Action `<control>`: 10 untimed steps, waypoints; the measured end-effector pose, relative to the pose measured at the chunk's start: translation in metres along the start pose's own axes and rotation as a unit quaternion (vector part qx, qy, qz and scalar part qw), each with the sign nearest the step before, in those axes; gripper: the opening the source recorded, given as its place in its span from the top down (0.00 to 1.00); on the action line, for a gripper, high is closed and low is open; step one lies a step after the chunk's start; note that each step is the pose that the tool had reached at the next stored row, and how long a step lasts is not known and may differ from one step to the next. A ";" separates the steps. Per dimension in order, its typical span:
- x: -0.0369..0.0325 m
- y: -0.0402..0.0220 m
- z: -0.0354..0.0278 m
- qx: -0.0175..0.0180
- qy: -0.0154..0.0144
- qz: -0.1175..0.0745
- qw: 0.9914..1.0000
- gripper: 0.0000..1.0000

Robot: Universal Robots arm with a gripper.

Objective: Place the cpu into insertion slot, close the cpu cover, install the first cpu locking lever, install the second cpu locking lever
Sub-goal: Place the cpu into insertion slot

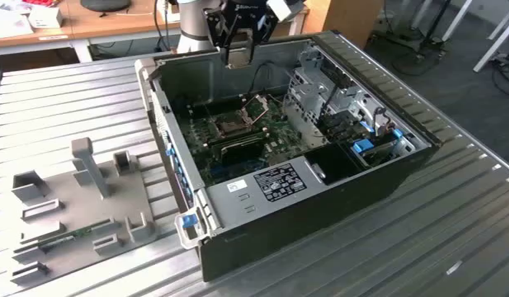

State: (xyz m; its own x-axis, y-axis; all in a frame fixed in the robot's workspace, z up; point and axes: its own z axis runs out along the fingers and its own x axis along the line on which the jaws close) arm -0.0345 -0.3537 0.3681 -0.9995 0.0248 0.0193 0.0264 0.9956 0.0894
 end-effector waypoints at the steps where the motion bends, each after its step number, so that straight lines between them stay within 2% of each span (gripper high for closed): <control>1: 0.0000 0.0000 0.0000 0.000 0.000 0.000 1.000 0.46; 10: 0.0000 -0.0002 0.0020 0.000 0.000 0.000 1.000 0.46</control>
State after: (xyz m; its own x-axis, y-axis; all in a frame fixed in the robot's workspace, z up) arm -0.0345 -0.3537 0.3660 -0.9995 0.0247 0.0193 0.0264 0.9957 0.0893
